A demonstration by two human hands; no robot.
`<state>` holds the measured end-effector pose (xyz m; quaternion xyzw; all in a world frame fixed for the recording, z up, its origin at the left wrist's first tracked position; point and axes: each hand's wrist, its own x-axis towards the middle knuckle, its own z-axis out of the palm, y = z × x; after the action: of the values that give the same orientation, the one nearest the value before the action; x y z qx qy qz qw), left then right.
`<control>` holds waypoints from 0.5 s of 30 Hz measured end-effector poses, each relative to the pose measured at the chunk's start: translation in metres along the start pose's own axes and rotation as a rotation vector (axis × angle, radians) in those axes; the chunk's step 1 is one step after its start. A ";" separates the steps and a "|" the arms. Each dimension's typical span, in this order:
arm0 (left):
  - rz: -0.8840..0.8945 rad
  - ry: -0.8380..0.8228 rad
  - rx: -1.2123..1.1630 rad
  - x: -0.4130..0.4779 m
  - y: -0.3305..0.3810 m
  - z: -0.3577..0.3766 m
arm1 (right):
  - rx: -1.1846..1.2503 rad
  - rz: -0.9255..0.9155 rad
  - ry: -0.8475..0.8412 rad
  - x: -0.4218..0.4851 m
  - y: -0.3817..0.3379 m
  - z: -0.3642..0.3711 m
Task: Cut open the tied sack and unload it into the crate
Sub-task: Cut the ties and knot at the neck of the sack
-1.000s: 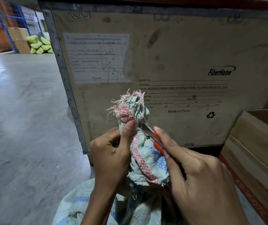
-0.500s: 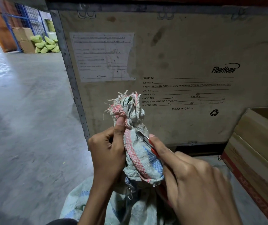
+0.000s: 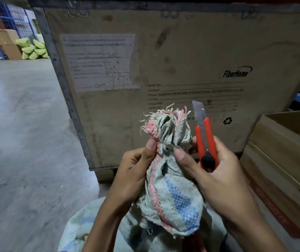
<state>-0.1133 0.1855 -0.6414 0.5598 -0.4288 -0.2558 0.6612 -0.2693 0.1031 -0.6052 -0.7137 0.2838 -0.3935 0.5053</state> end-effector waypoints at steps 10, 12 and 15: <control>0.241 -0.127 0.438 -0.004 0.017 0.004 | -0.041 -0.021 0.035 0.018 0.024 -0.003; 0.296 -0.110 0.451 -0.005 0.018 0.007 | -0.086 -0.082 0.067 0.019 0.025 -0.002; 0.252 -0.033 0.358 -0.007 0.014 0.012 | -0.021 -0.100 0.102 0.024 0.028 -0.004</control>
<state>-0.1292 0.1886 -0.6295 0.6059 -0.5449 -0.1002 0.5710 -0.2597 0.0725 -0.6241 -0.7112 0.2772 -0.4510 0.4626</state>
